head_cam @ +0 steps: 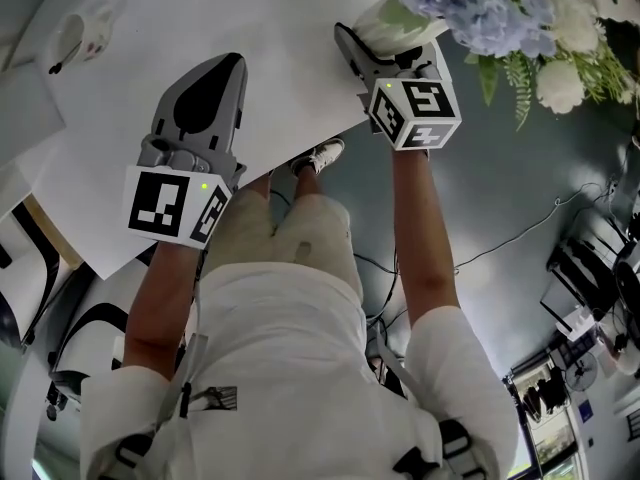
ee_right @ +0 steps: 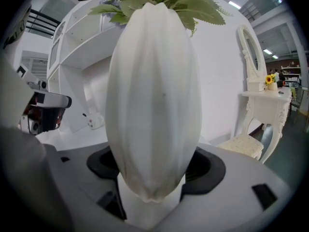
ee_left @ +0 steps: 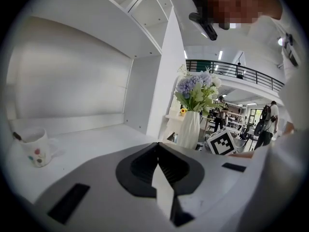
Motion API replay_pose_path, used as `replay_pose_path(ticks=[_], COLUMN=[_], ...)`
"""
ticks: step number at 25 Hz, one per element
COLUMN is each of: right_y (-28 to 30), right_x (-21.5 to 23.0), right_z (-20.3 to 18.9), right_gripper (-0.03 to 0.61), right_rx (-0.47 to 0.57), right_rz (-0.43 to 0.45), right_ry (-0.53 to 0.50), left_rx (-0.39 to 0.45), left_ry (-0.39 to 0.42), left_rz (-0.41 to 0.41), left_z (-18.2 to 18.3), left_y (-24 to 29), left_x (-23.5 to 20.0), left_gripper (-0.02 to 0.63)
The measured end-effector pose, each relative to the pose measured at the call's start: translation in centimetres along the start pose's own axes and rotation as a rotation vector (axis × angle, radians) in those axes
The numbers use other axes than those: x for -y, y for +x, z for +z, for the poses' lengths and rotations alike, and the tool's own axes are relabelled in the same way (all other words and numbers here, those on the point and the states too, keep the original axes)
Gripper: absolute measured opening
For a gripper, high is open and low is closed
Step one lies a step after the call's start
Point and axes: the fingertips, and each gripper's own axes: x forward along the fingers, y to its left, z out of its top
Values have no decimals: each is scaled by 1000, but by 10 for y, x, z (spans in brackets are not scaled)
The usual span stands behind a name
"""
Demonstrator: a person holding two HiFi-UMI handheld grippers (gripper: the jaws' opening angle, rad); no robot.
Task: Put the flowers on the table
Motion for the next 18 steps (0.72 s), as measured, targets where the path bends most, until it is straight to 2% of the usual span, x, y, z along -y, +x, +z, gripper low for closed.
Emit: replay_pose_path(ticks=[18], right_y=[2], right_x=[-2], right_z=[0], right_gripper=[364], right_rx=[22], right_rz=[-29], right_ry=[-21], left_rx=[9], left_ry=[-62], left_rz=[58], left_z=[-15], left_y=[-16], left_x=[-17], left_gripper=[12])
